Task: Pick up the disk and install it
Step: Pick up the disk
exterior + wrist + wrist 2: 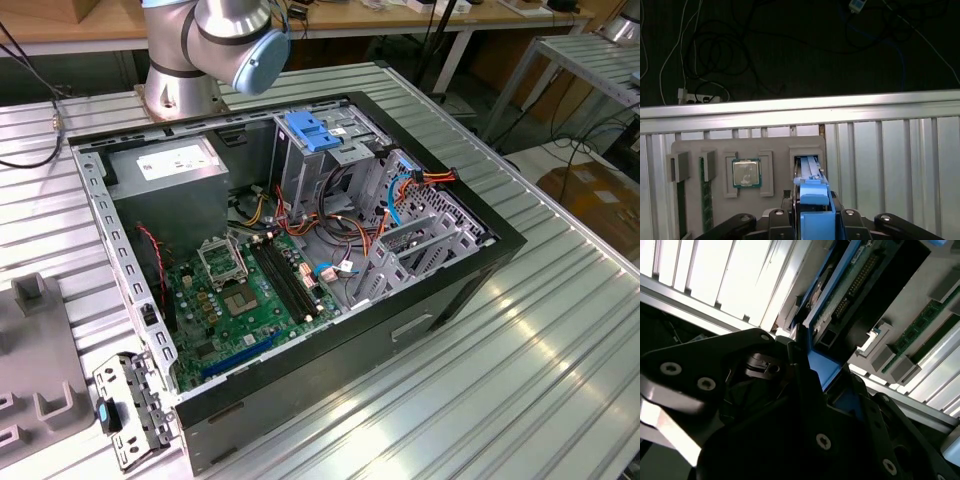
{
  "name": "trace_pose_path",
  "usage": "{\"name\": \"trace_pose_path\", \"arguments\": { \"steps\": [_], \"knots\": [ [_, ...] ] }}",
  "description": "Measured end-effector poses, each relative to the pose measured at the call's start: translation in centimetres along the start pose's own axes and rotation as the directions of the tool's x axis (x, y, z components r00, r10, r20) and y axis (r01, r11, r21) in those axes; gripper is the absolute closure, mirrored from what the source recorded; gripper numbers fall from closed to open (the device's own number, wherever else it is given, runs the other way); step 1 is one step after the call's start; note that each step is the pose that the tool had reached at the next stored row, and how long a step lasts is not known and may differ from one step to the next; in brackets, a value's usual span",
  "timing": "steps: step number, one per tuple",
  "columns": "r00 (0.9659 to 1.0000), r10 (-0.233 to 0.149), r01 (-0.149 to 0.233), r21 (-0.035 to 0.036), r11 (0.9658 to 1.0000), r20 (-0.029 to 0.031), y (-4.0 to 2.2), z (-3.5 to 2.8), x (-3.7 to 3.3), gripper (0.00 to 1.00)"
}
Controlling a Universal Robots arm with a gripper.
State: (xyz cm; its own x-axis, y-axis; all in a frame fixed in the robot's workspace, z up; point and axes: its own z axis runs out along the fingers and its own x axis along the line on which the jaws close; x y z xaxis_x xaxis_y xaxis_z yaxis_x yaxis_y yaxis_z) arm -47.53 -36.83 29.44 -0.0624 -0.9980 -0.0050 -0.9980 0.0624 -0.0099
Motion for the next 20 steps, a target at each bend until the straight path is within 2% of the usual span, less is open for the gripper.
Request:
{"name": "trace_pose_path", "arguments": {
  "steps": [11, 16, 20],
  "knots": [
    [1.0000, -0.002, 0.002, 0.0000, 1.0000, 0.0000, 0.00, 0.03, 0.00, 0.63],
    [0.9990, -0.044, 0.044, -0.0002, 0.9990, 0.0005, 0.00, 0.03, 0.00, 0.63],
    [0.9987, -0.050, 0.050, -0.0002, 0.9987, 0.0005, 0.00, 0.03, 0.00, 0.63]
  ]
}}
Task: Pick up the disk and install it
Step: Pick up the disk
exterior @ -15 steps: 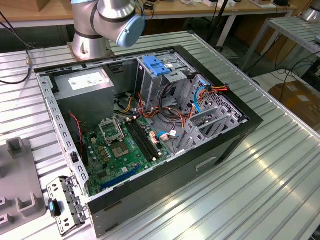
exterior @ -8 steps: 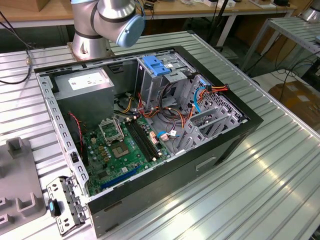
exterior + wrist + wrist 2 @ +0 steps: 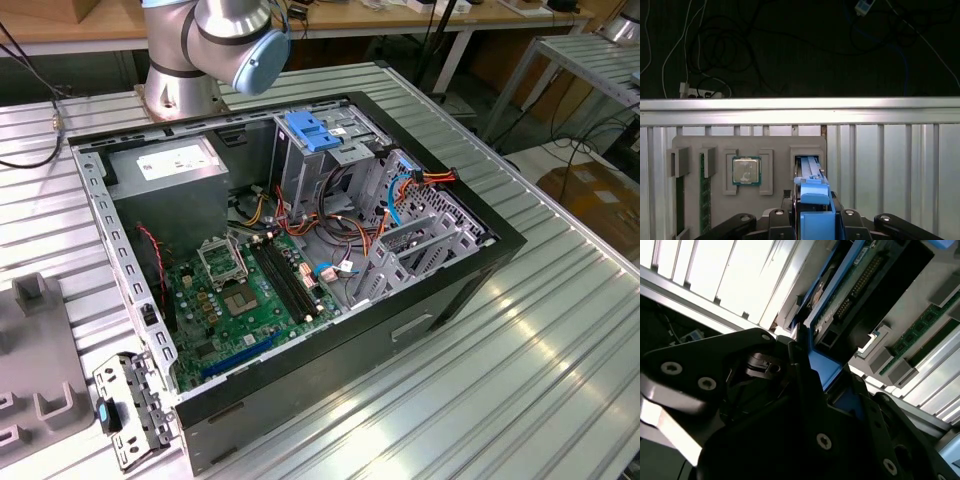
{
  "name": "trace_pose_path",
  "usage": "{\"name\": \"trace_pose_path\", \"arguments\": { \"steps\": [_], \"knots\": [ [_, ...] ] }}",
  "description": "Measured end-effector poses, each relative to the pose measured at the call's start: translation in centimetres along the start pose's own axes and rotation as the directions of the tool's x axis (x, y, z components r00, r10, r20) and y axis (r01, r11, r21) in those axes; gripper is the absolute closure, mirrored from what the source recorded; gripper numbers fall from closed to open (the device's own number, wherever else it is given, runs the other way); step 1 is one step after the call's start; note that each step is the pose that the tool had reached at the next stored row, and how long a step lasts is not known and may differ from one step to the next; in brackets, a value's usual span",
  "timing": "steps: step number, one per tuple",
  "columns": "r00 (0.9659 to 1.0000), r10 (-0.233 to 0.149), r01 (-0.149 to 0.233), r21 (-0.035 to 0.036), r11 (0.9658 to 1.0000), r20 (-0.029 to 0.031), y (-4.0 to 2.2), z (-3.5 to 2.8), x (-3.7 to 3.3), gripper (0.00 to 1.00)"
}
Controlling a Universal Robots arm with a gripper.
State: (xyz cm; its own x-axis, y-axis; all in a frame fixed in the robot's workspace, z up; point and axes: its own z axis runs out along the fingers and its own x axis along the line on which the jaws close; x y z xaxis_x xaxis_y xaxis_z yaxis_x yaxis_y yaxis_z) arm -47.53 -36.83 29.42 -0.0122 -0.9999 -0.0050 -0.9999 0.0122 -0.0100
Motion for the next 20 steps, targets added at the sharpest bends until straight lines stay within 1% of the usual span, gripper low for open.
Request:
{"name": "trace_pose_path", "arguments": {
  "steps": [4, 8, 20],
  "knots": [
    [1.0000, -0.004, 0.004, -0.0001, 1.0000, 0.0000, 0.00, 0.00, 0.00, 0.63],
    [0.9999, 0.016, -0.016, -0.0001, 0.9999, -0.0002, 0.00, 0.00, 0.00, 0.63],
    [0.9998, 0.018, -0.018, 0.0000, 0.9998, -0.0002, 0.00, 0.01, 0.00, 0.63]
  ]
}}
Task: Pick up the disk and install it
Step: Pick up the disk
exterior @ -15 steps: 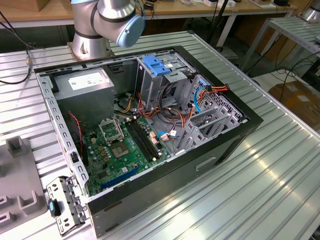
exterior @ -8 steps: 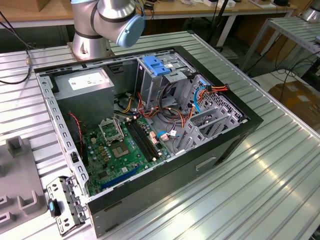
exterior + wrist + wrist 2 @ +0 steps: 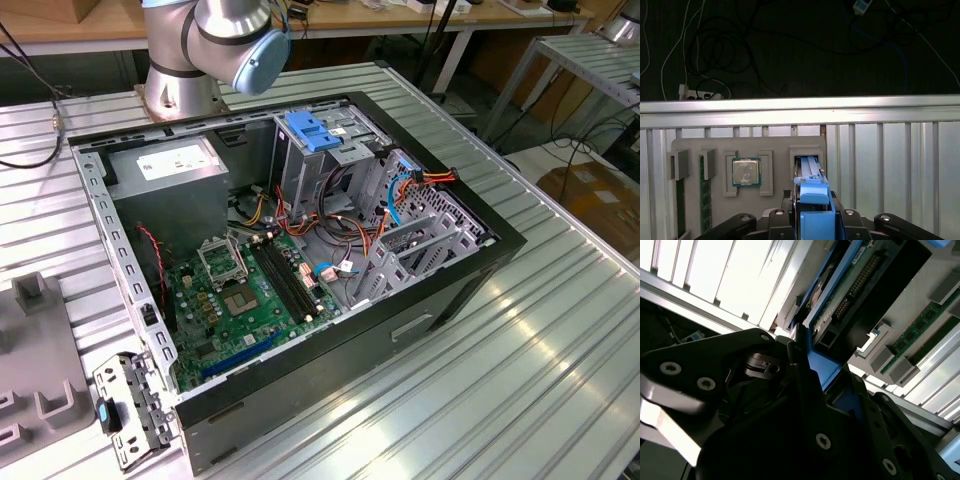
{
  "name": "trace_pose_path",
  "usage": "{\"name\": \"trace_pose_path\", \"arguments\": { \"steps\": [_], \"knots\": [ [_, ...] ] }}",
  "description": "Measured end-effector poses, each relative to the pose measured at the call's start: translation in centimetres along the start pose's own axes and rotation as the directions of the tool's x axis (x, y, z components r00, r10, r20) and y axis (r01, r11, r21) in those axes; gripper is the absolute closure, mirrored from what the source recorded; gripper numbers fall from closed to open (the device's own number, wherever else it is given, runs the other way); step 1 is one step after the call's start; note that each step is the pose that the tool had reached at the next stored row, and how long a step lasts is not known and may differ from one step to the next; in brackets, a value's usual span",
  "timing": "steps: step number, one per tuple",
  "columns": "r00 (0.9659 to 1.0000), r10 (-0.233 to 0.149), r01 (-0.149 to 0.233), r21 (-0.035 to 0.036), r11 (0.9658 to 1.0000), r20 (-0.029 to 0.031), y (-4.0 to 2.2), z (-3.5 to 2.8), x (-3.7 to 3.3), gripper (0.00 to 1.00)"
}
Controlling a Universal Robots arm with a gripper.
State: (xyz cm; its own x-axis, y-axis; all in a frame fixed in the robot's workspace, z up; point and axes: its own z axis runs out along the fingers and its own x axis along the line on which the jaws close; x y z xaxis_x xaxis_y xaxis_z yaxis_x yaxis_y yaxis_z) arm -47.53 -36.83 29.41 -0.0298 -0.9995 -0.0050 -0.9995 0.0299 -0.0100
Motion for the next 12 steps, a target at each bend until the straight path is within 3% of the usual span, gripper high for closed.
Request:
{"name": "trace_pose_path", "arguments": {
  "steps": [6, 12],
  "knots": [
    [1.0000, 0.000, 0.000, 0.0002, 1.0000, -0.0007, -0.02, -0.40, 0.00, 0.63],
    [1.0000, 0.000, 0.000, -0.0001, 1.0000, -0.0007, -0.04, -2.56, -0.01, 0.63]
  ]
}}
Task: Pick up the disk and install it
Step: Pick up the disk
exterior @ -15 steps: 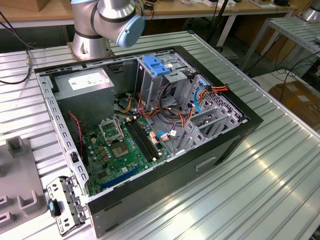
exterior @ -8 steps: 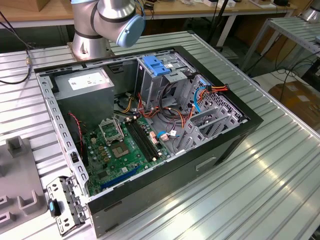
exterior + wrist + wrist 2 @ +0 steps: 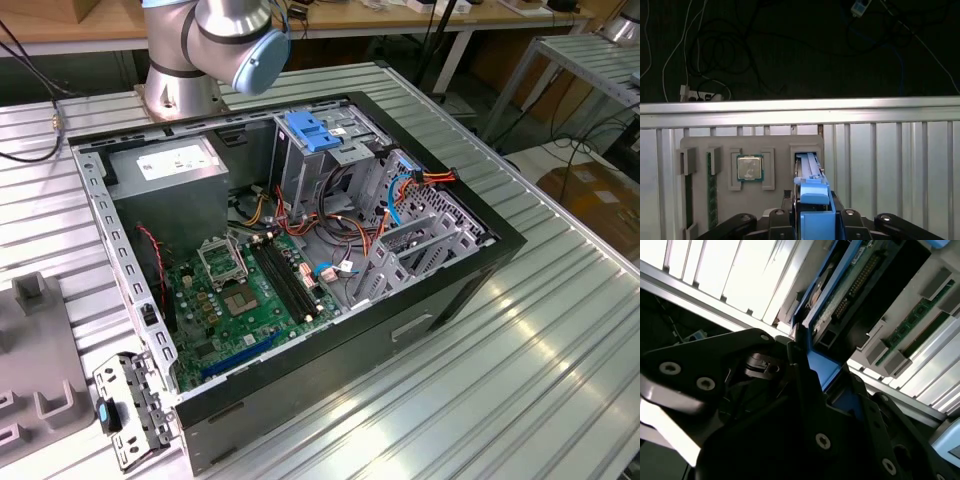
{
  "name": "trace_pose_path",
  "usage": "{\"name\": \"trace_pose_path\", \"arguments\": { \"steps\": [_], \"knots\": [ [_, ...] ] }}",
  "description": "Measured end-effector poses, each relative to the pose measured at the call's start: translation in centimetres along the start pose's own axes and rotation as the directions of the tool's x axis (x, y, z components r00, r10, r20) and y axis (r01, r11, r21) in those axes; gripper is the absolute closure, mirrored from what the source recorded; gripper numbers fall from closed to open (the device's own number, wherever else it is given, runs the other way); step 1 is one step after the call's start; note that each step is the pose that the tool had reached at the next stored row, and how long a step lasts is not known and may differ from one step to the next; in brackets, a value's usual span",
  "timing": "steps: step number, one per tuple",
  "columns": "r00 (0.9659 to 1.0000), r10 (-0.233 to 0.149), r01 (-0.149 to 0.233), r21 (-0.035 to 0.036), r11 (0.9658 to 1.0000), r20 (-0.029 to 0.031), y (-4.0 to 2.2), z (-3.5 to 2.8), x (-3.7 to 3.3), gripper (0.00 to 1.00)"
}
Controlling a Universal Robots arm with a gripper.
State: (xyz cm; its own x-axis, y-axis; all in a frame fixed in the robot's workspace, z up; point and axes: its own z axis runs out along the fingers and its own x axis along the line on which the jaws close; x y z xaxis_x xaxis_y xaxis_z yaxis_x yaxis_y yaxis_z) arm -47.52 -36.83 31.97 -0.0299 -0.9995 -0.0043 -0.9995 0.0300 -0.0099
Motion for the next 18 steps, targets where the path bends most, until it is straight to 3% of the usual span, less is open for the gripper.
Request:
{"name": "trace_pose_path", "arguments": {
  "steps": [6, 18],
  "knots": [
    [1.0000, 0.000, 0.000, 0.0001, 1.0000, -0.0001, -0.02, -2.38, -0.01, 0.63],
    [1.0000, 0.000, 0.000, 0.0000, 1.0000, -0.0012, -0.07, -6.26, -0.02, 0.63]
  ]
}}
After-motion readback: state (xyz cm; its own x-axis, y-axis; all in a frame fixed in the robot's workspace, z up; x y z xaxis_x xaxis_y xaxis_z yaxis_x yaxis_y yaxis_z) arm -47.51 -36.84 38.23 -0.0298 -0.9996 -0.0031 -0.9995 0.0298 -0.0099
